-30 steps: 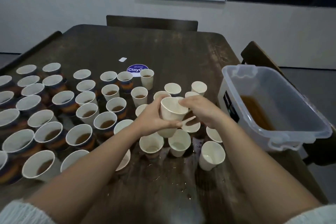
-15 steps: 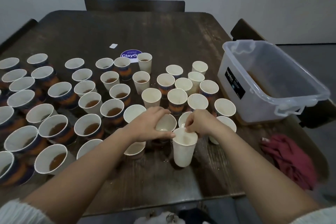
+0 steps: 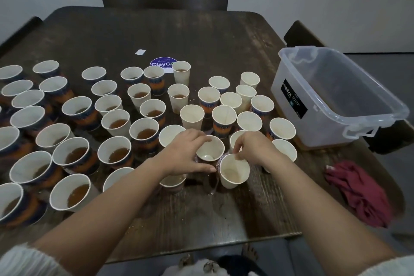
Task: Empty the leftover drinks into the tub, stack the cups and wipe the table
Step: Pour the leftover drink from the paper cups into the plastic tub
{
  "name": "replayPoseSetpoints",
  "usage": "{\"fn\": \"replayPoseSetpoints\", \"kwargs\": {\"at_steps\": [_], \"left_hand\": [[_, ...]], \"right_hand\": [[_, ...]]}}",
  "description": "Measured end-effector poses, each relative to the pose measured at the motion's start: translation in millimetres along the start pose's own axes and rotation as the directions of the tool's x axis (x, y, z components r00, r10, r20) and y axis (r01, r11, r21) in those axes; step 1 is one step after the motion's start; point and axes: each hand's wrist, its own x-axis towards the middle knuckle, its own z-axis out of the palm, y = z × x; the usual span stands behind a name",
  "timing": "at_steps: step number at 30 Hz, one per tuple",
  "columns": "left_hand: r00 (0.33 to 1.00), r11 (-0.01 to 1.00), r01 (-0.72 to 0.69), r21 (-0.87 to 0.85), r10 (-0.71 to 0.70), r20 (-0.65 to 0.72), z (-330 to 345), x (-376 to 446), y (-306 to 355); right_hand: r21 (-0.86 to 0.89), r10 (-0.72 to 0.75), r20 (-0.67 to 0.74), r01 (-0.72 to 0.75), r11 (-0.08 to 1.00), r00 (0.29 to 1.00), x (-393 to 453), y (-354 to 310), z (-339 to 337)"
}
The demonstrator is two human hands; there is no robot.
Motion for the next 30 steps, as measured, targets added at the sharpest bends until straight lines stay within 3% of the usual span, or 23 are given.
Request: {"fn": "replayPoseSetpoints", "kwargs": {"at_steps": [4, 8, 12, 17, 23, 30], "left_hand": [[0.999, 1.000, -0.015, 0.002, 0.015, -0.034, -6, -6, -4], [0.992, 0.997, 0.074, -0.008, -0.075, -0.106, -30, -30, -15], [0.968, 0.970, 0.211, -0.121, -0.225, -0.114, -48, -74, -38], [0.901, 0.908, 0.362, -0.212, -0.399, -0.170, -40, -121, -63], [0.836, 0.847, 0.460, -0.267, -0.514, -0.190, -25, -146, -75], [0.825, 0.828, 0.510, -0.232, -0.547, -0.139, -26, -149, -75]], "right_hand": [[0.002, -0.041, -0.046, 0.041, 0.999, 0.998, -2, -7, -3], [0.144, -0.171, -0.102, 0.184, 0.972, 0.980, -1, -45, -14], [0.226, -0.380, 0.007, 0.369, 0.902, 0.925, -1, -108, -11], [0.124, -0.550, 0.187, 0.536, 0.835, 0.814, 4, -173, 18], [-0.038, -0.549, 0.350, 0.597, 0.801, 0.759, 12, -206, 52], [-0.187, -0.514, 0.310, 0.581, 0.792, 0.800, 18, -207, 67]]}}
